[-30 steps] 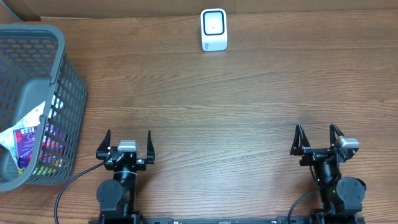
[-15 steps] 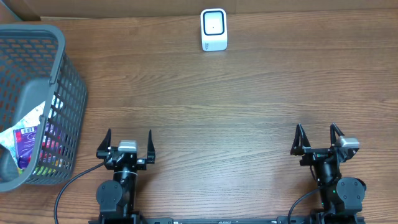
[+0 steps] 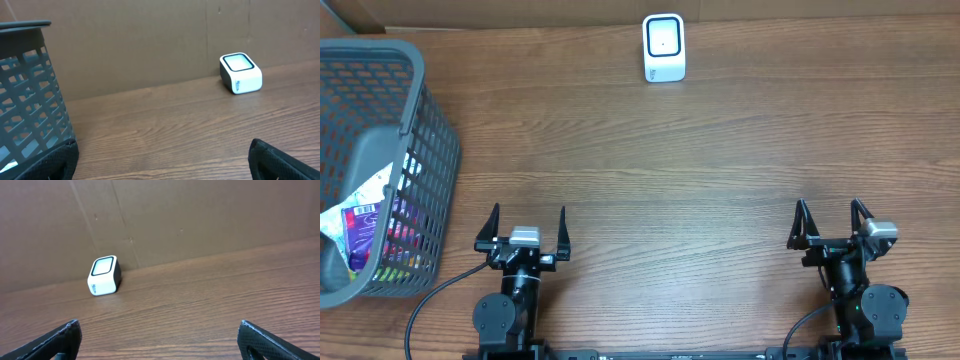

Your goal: Scan the item barcode

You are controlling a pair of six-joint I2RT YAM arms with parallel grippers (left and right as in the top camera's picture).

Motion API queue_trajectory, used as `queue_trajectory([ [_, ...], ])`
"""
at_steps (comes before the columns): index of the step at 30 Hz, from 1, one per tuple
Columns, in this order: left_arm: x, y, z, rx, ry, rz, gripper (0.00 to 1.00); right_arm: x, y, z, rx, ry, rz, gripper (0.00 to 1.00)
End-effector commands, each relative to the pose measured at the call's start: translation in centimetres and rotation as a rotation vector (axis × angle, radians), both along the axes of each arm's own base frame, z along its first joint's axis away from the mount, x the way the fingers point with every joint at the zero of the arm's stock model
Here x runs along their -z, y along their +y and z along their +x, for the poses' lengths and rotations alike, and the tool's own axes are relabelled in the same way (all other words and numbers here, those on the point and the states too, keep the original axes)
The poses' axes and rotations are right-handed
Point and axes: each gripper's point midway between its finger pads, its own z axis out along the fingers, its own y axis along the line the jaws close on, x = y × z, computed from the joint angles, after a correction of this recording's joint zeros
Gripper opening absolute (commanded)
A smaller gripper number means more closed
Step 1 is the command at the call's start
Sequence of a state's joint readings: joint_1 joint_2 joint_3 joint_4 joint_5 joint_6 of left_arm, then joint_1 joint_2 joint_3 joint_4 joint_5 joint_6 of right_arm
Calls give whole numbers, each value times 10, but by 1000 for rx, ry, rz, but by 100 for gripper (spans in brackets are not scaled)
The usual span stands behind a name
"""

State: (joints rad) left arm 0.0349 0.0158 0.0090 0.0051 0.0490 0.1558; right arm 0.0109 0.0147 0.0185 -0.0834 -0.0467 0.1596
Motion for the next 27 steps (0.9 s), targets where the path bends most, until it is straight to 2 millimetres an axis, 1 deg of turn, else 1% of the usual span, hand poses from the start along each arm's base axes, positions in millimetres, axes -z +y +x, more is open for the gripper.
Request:
queue_trajectory([
  [1, -17, 3, -2, -19, -43, -26, 100, 0, 7, -1, -43, -7, -4, 100],
  [2, -22, 9, -3, -52, -58, -43, 100, -1, 11, -2, -62, -2, -3, 100],
  [4, -30, 14, -2, -77, -84, -52, 100, -2, 12, -3, -71, 11, -3, 100],
  [7, -44, 14, 0, -79, -113, -53, 100, -6, 16, -7, -92, 30, -1, 100],
  [11, -59, 9, 12, -45, -55, -88, 100, -26, 20, -12, -119, 27, -10, 100],
  [14, -75, 2, 25, -2, -17, -88, 100, -43, 27, -15, -161, 16, -61, 100],
  [17, -91, -6, 37, 42, 39, -91, 100, -59, 27, -15, -162, 26, -63, 100],
  [22, -121, -10, 51, 62, 183, -102, 100, -80, 37, -12, -227, 82, -70, 100],
  [27, -149, -10, 57, 59, 355, -115, 100, -97, 47, 4, -290, 174, -52, 100],
])
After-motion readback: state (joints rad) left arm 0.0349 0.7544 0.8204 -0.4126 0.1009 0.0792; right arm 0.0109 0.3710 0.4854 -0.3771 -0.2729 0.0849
